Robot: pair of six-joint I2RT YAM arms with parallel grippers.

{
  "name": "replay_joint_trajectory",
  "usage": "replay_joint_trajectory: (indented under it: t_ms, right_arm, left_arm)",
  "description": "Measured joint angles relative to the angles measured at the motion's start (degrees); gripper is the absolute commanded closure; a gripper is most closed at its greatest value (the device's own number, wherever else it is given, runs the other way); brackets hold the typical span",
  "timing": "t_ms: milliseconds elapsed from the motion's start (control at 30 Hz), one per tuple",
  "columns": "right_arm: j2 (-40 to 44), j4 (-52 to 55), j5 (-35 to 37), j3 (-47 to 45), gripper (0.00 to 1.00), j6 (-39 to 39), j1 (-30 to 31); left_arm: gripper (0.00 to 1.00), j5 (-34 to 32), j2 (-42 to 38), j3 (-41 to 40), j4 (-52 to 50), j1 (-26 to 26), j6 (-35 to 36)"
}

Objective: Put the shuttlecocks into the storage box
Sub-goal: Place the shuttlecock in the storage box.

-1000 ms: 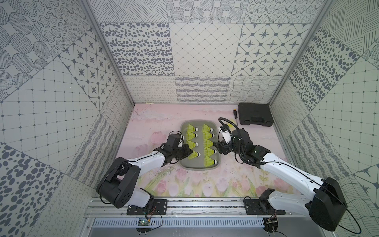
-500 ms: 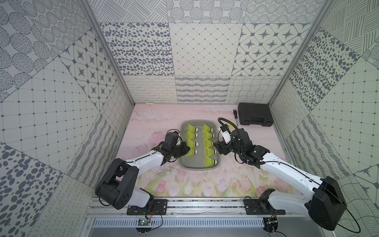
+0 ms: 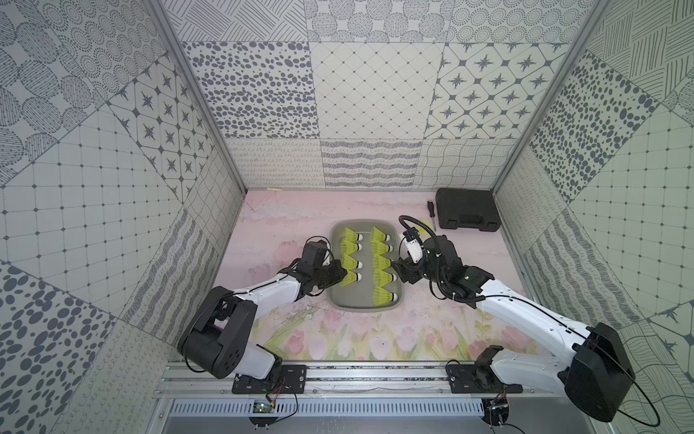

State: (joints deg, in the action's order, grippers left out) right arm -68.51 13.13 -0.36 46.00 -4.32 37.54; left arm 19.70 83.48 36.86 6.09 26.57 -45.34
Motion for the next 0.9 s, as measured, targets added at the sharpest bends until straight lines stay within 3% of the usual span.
replay_joint_trajectory:
  t_ms: [900]
  right_arm:
    - [-1.2, 0.35, 0.63, 0.0, 0.24, -1.75, -0.02]
  left_arm:
    - [0.62, -0.09, -1.31, -0.07, -0.07, 0.0, 0.98]
